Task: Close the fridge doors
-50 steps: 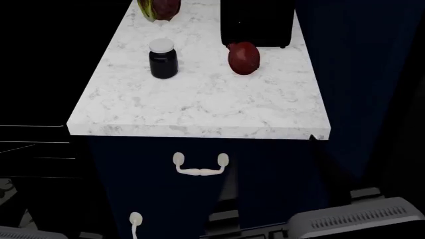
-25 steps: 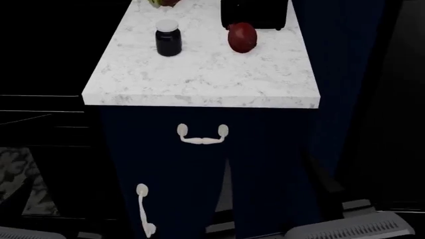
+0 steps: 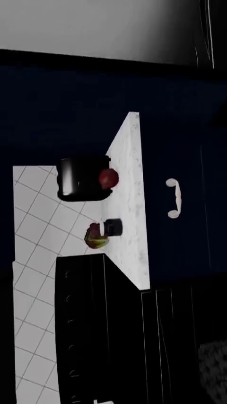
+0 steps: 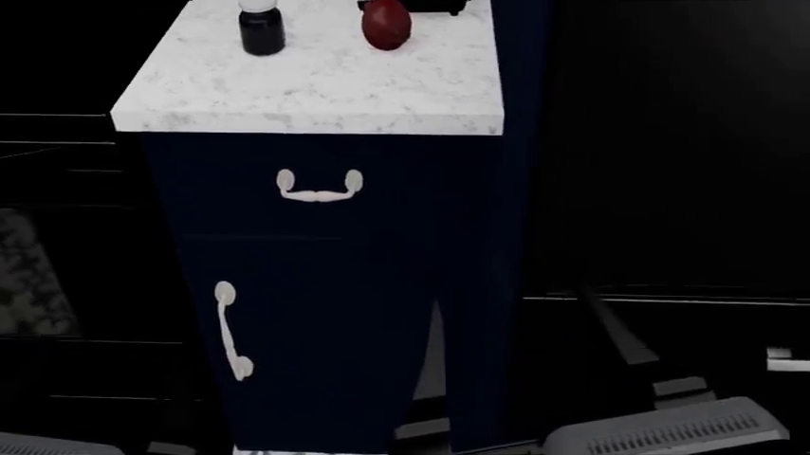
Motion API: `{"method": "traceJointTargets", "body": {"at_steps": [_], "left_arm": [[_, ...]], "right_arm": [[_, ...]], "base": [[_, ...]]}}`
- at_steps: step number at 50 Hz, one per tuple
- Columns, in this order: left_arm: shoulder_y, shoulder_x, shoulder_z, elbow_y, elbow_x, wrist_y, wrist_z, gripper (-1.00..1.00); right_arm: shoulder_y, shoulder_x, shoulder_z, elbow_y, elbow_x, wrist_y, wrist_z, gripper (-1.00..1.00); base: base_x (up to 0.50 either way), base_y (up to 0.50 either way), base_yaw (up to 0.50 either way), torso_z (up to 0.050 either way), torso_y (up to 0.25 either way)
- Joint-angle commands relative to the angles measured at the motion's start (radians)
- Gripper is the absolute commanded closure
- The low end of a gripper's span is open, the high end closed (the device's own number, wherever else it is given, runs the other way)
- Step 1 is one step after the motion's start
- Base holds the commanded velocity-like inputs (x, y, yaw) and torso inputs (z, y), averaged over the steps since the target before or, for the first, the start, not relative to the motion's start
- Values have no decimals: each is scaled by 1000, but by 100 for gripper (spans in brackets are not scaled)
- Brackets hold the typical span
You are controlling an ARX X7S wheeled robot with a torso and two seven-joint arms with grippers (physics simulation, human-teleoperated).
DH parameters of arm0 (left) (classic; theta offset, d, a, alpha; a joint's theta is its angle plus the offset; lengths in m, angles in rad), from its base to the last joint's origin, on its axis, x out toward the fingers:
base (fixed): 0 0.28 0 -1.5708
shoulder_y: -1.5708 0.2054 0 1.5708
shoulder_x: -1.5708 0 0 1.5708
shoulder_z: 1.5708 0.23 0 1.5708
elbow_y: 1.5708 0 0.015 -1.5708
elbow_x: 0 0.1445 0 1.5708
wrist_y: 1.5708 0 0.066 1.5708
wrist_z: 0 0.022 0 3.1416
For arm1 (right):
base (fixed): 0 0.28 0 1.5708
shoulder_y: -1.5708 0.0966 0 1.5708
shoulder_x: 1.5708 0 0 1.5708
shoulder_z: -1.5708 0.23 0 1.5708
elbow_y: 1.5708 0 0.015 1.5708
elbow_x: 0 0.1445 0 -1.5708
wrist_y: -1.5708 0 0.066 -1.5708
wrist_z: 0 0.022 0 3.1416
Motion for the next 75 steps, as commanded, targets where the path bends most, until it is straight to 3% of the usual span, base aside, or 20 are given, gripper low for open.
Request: {"method": "traceJointTargets", "body": {"at_steps": [1, 75], "left_arm": [[1, -2, 0, 2, -1, 2, -6, -100], [-10, -15, 15, -1, -15, -8, -26, -100]], "right_arm": [[2, 4, -5, 0, -26, 7, 8, -100], [-25, 22, 11, -1, -7, -13, 11, -100]], "base": [[-277, -414, 0, 0, 0], [-169, -499, 0, 0, 0]]}}
